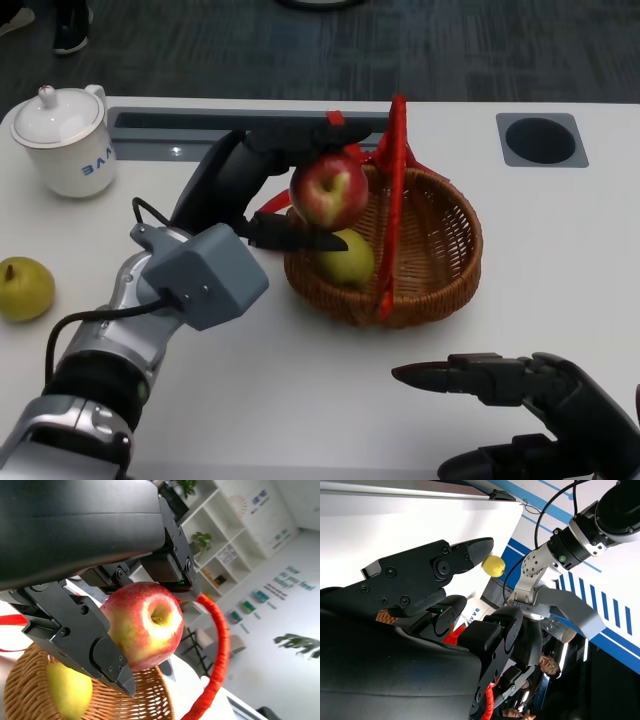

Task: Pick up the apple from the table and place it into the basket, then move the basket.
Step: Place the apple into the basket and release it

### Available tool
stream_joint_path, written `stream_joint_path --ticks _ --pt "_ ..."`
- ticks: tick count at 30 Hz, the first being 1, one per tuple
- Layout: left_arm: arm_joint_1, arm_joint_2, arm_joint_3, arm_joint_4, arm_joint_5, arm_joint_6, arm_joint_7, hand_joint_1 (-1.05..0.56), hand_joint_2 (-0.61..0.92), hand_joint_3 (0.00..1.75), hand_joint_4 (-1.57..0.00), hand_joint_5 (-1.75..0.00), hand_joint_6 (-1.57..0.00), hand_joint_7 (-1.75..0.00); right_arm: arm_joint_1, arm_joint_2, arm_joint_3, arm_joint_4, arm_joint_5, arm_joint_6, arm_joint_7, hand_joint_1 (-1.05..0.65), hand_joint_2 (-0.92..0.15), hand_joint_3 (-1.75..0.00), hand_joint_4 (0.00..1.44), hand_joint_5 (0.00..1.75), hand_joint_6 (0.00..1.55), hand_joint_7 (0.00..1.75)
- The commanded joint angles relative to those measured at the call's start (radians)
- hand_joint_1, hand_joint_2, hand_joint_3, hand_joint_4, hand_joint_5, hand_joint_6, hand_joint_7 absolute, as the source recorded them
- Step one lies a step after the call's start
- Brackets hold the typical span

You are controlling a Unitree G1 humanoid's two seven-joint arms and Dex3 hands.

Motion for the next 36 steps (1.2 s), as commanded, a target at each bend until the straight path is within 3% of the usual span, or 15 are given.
stream_joint_path --ticks 1,13,15,18,22,25,30,36 --pt "-0.051 -0.003 -0.008 0.069 0.019 0.003 0.044 -0.12 0.81 0.00 -1.25 0.00 -1.14 0.00 0.011 -0.012 -0.001 -0.013 0.012 0.002 -0.007 -0.39 -0.82 0.00 0.71 0.00 0.70 0.00" --pt "-0.097 -0.025 -0.011 0.173 0.020 0.026 0.058 -0.14 0.81 0.00 -1.18 0.00 -1.09 0.00 0.013 -0.014 0.001 -0.016 0.013 0.004 -0.007 -0.39 -0.82 0.00 0.71 0.00 0.70 0.00" --pt "-0.097 -0.023 -0.016 0.175 0.027 0.021 0.063 -0.19 0.77 0.00 -1.06 0.00 -0.97 0.00 0.015 -0.015 0.001 -0.018 0.013 0.007 -0.007 -0.39 -0.82 0.00 0.71 0.00 0.71 0.00" --pt "-0.095 -0.015 -0.031 0.173 0.041 0.017 0.063 -0.35 0.71 0.00 -0.75 0.00 -0.69 0.00 0.015 -0.016 0.001 -0.020 0.013 0.009 -0.007 -0.39 -0.82 0.00 0.71 0.00 0.71 0.00" --pt "-0.094 -0.005 -0.042 0.167 0.040 0.022 0.020 -0.56 0.72 0.01 -0.37 0.00 -0.34 0.00 0.010 -0.017 0.002 -0.016 0.016 0.007 -0.003 -0.38 -0.83 0.00 0.71 0.00 0.71 0.00" --pt "-0.091 -0.003 -0.036 0.163 0.021 0.019 -0.026 -0.65 0.71 0.00 -0.17 0.00 -0.16 0.00 0.009 -0.017 0.003 -0.016 0.018 0.010 -0.001 -0.39 -0.83 0.00 0.70 0.00 0.70 0.00" --pt "-0.087 0.004 -0.032 0.155 0.002 0.003 -0.063 -0.72 0.72 0.00 -0.02 0.00 -0.03 0.00 0.008 -0.018 0.003 -0.017 0.019 0.012 0.000 -0.39 -0.83 0.00 0.70 0.00 0.70 0.00" --pt "-0.084 0.019 -0.034 0.142 0.007 -0.003 -0.066 -0.75 0.72 0.01 0.00 0.00 0.00 0.00 0.003 -0.019 0.003 -0.010 0.028 0.007 0.007 -0.39 -0.83 0.00 0.71 0.00 0.70 0.00"
